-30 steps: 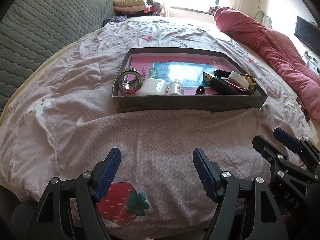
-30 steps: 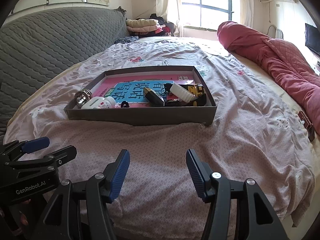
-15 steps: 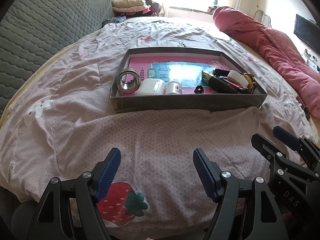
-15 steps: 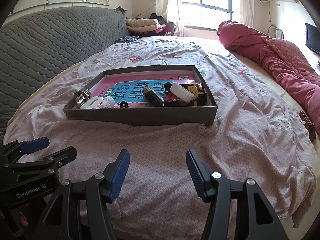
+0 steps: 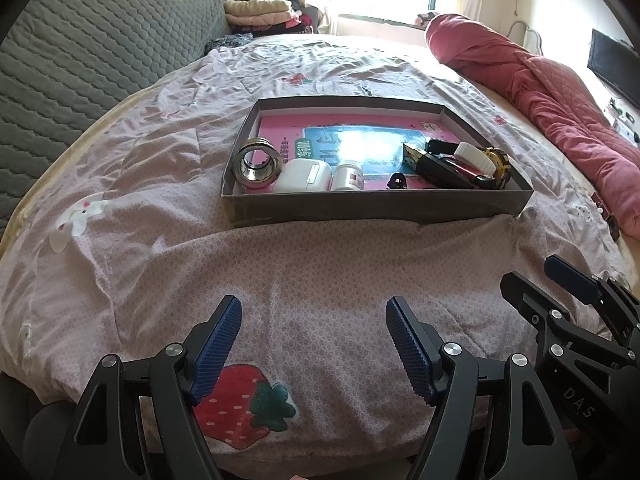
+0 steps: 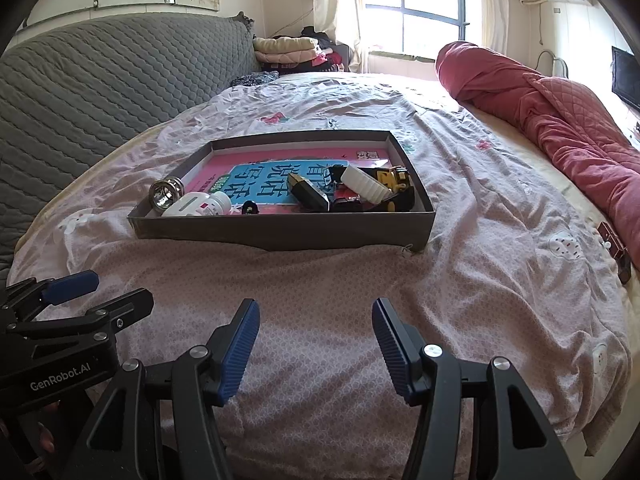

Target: Organize rigid objects

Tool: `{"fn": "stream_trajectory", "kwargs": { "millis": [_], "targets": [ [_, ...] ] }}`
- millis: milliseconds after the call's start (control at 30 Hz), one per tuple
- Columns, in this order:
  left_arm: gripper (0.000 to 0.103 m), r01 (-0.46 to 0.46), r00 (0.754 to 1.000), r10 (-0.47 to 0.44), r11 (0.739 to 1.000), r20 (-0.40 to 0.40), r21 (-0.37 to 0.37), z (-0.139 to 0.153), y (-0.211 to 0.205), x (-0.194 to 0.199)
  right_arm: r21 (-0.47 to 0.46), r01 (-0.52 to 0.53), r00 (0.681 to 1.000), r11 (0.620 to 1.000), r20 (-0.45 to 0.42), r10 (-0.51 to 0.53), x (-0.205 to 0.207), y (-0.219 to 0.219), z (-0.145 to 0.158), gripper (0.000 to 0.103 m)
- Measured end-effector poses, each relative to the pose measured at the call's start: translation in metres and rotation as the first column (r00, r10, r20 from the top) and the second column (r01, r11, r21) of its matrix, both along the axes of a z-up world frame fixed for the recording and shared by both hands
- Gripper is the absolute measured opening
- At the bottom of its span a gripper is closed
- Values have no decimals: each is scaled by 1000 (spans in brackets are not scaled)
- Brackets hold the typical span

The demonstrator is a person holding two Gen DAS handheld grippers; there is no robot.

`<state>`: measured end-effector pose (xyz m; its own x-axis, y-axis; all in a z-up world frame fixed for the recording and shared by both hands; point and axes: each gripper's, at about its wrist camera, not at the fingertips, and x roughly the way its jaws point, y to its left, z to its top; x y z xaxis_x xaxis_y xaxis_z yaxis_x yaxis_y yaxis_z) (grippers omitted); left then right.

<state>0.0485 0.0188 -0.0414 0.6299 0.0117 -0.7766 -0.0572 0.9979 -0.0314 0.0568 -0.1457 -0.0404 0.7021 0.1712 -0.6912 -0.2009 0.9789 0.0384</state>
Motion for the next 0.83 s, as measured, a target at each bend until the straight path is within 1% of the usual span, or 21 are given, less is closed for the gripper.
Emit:
{"fn": "stream_trajectory", "kwargs": {
  "millis": [367,567,833],
  "targets": [
    [76,-3,1000,3,1000,7,9,2,-1,0,-4,-4,1000,1000,-2,4,0,2,0,58],
    [76,-14,1000,13,999,29,33,6,-3,-2,-19,1,1000,1000,-2,-1,0,2,-1,58],
    [76,-22,999,22,1000,42,7,10,2,-2,-24,7,1000,1000,-11,-7,0,3,-3,58]
  ]
}}
